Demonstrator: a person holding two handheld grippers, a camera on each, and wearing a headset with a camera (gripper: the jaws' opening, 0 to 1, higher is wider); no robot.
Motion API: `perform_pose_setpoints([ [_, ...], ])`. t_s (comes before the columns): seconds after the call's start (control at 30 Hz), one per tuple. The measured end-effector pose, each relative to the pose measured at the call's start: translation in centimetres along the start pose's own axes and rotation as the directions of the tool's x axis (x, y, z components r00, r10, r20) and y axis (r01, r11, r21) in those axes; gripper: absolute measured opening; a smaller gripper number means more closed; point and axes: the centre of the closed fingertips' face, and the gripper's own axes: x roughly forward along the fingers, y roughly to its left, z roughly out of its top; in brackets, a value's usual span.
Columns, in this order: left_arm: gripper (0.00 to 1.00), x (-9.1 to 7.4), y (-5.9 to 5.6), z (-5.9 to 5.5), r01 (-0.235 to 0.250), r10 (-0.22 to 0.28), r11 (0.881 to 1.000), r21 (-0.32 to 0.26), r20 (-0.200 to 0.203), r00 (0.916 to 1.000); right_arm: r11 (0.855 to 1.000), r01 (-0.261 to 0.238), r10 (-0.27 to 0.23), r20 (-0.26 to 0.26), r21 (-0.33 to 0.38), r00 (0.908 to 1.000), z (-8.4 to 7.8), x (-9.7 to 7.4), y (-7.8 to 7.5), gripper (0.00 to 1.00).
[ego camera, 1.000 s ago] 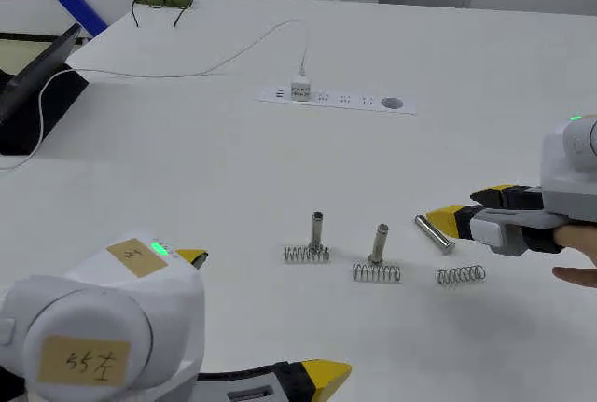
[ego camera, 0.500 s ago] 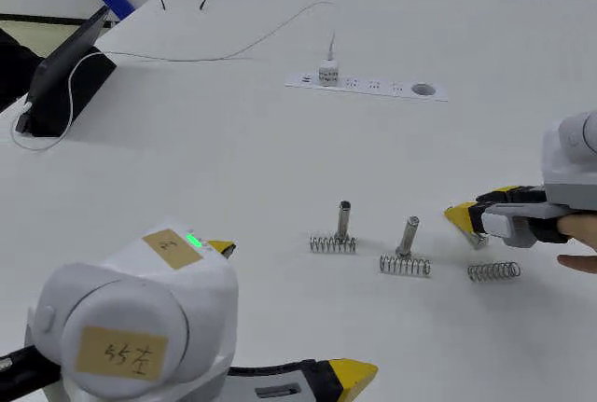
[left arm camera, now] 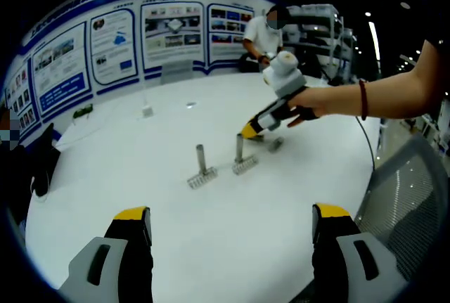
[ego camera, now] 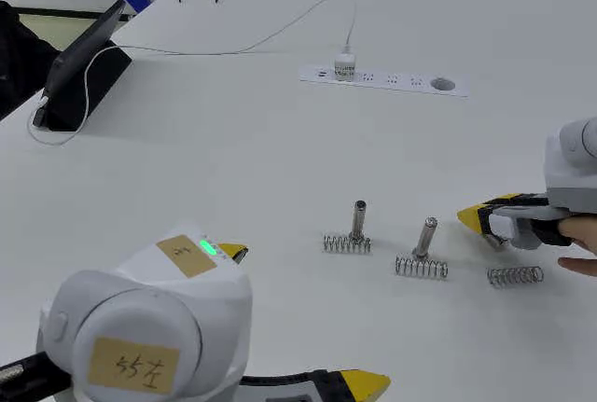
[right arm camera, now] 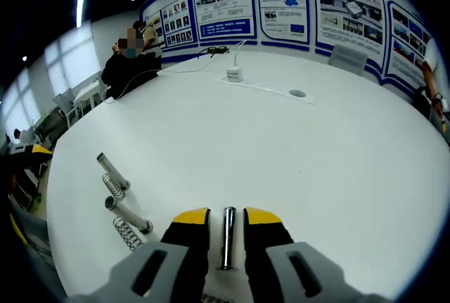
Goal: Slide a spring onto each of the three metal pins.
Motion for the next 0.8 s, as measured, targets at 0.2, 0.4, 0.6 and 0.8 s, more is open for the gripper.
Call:
perform_pose_setpoints([
  [0.2,0.96,-0.01,0.00,-0.08,0.000,0.000,1.000,0.002,-0.005,1.0000,1.000,0.009,-0.009,-0.009,0.005,0.9999,-0.20,0.35,-0.13,0.17],
  [0.4,0.96,-0.04,0.01,-0.09,-0.001,0.001,1.000,0.004,-0.007,1.0000,0.999,0.034,-0.034,-0.020,-0.006,0.9992,-0.26,0.40,-0.14,0.13],
  [0.6,0.95,-0.10,0.10,-0.06,-0.004,0.004,1.000,0.000,-0.005,1.0000,0.999,0.040,-0.040,-0.030,-0.014,0.9987,-0.20,0.54,-0.14,0.10],
  [0.8,0.95,-0.14,0.13,0.01,-0.009,0.009,1.000,0.018,-0.006,0.9999,0.997,0.053,-0.052,-0.035,0.052,0.9980,-0.21,0.46,-0.50,0.09],
])
